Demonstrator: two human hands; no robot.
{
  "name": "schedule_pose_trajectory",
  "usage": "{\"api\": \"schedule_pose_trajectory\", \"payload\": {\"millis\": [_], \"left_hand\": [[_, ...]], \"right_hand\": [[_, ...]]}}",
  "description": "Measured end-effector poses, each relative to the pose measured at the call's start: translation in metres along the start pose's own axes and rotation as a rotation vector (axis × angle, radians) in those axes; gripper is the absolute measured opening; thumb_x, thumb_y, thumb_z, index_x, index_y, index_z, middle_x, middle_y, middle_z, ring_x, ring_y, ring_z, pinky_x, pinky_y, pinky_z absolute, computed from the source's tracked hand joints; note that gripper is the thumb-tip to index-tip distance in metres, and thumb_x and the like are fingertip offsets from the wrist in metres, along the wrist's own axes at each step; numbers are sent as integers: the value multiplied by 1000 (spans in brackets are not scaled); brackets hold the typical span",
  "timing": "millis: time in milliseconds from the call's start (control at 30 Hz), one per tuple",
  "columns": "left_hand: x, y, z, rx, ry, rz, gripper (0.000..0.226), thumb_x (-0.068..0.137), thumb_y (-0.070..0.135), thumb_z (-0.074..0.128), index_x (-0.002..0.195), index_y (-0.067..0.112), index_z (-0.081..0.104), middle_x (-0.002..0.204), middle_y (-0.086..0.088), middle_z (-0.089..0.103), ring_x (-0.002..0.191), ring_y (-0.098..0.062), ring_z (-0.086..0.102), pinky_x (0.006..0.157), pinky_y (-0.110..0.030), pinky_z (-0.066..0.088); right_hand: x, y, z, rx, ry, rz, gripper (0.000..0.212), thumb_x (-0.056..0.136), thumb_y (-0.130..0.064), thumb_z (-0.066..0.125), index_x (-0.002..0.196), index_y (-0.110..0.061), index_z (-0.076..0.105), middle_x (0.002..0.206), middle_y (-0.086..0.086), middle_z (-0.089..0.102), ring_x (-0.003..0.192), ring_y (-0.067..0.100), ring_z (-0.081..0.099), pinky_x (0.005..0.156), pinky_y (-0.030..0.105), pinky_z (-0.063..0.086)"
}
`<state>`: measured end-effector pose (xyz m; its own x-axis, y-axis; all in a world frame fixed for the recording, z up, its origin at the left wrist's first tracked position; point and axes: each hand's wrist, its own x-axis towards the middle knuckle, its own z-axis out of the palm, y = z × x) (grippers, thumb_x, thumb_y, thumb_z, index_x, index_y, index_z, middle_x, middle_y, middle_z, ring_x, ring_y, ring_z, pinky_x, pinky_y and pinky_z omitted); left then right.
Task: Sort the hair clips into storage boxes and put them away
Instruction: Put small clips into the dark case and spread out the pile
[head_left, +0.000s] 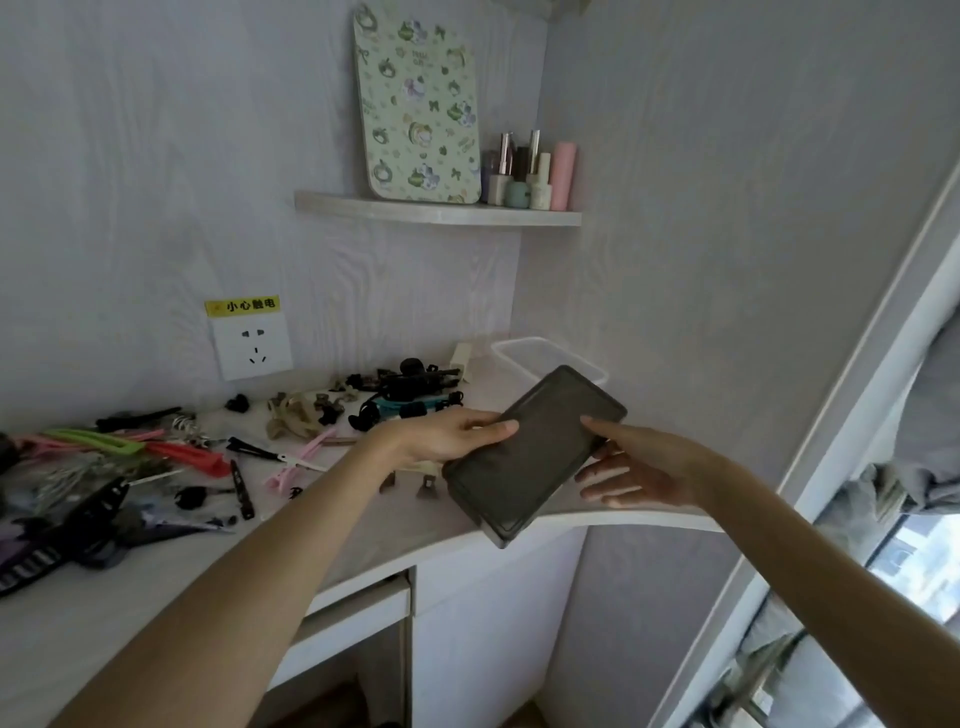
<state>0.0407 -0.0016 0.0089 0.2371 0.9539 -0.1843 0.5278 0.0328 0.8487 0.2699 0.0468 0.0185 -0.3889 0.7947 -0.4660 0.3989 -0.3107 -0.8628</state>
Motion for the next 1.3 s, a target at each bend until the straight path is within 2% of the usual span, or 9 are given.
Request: {"api": "schedule_pose_trajectory", "payload": {"millis": [267,400,500,667,767,1000,1067,1167,1300], "left_hand": [[14,17,29,821,581,322,50,86,58,50,125,28,58,127,7,59,114,-15,57,90,-33,48],[11,15,33,1211,513,259,63,80,69,47,119,23,62,117,-1,63,104,-21,58,80,-34,48],[9,12,39,1332,478,230,41,86,49,54,107,15,63,99,-6,67,89,-24,62,65,-30,40],[6,22,46,1532,472,280,43,92,32,48,128,8,47,93,-10,67,83,-27,63,54,-31,28],[8,28,50,1627,380,290,29,93,28,43,105,8,60,91,-8,68,81,-26,63,45,-29,15],[8,34,44,1631,366,261,32,89,29,43,98,8,65,89,-10,70,80,-27,64,48,-27,22],[7,33,42,1641,382,264,37,89,33,43,106,10,65,89,-9,70,80,-27,64,44,-26,15],[6,28,38,1671,393,294,43,93,37,40,124,13,57,92,-8,70,84,-27,65,46,-27,18],[5,17,25,1592,422,370,47,97,44,38,135,20,46,96,-7,69,91,-25,64,54,-29,34]], "right_hand": [[19,33,-7,437,137,-15,25,91,-25,56,101,-3,54,73,19,71,60,30,70,45,30,56],[29,36,-8,560,170,50,26,91,-29,54,95,-3,52,59,18,70,48,25,69,38,24,51],[34,36,-3,631,234,30,23,88,-24,61,88,-2,53,54,15,68,41,19,65,33,21,49],[38,33,7,728,353,-28,24,82,-20,68,87,-1,55,76,15,65,36,12,62,40,21,53],[34,30,11,694,383,-45,27,81,-24,70,88,-1,58,79,14,67,39,11,63,38,19,52],[23,54,-6,141,687,-204,53,83,-56,53,86,-4,63,74,9,66,63,21,62,62,33,54],[26,59,-16,-46,812,-367,54,82,-51,58,110,-6,55,99,10,60,81,23,58,82,40,53],[32,60,-29,-450,557,-571,81,73,-39,74,139,-18,31,137,2,39,120,20,43,101,33,37],[34,49,-46,-795,419,-646,67,74,-49,69,132,-25,48,135,-2,53,122,20,50,103,28,35]]}}
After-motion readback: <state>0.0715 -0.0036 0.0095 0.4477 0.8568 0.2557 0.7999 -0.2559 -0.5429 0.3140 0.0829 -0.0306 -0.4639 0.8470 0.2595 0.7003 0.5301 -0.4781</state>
